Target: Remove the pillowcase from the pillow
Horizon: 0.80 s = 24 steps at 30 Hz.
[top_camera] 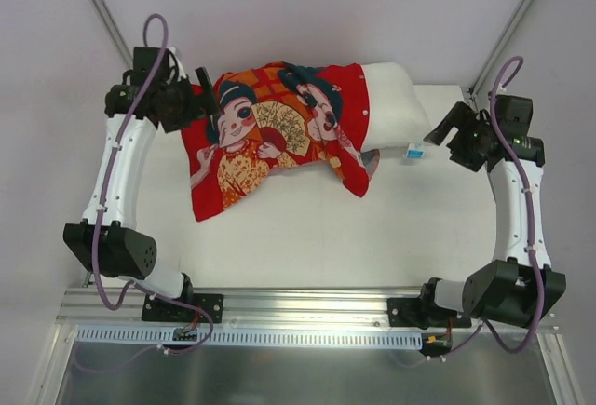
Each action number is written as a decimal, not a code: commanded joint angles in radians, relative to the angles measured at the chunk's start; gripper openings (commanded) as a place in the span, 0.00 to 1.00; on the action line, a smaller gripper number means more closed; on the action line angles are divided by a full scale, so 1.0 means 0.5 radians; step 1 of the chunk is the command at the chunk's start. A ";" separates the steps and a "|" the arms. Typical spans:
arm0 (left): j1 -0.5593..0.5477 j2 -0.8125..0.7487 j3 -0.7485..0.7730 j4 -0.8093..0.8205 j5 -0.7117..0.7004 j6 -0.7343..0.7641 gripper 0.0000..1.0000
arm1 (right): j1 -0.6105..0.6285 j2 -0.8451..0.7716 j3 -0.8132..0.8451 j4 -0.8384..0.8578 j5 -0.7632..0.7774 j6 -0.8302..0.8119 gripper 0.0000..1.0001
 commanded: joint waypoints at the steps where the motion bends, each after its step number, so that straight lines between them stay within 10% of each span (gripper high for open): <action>1: -0.172 -0.031 -0.227 0.026 -0.151 0.082 0.99 | 0.052 0.068 -0.012 0.078 -0.042 -0.052 0.90; 20: -0.540 0.397 -0.688 0.459 -0.280 -0.074 0.99 | 0.291 0.957 0.635 0.148 0.253 0.209 0.97; 24: -0.537 0.511 -0.666 0.499 -0.323 -0.105 0.68 | 0.362 1.292 1.035 0.127 0.228 0.310 0.99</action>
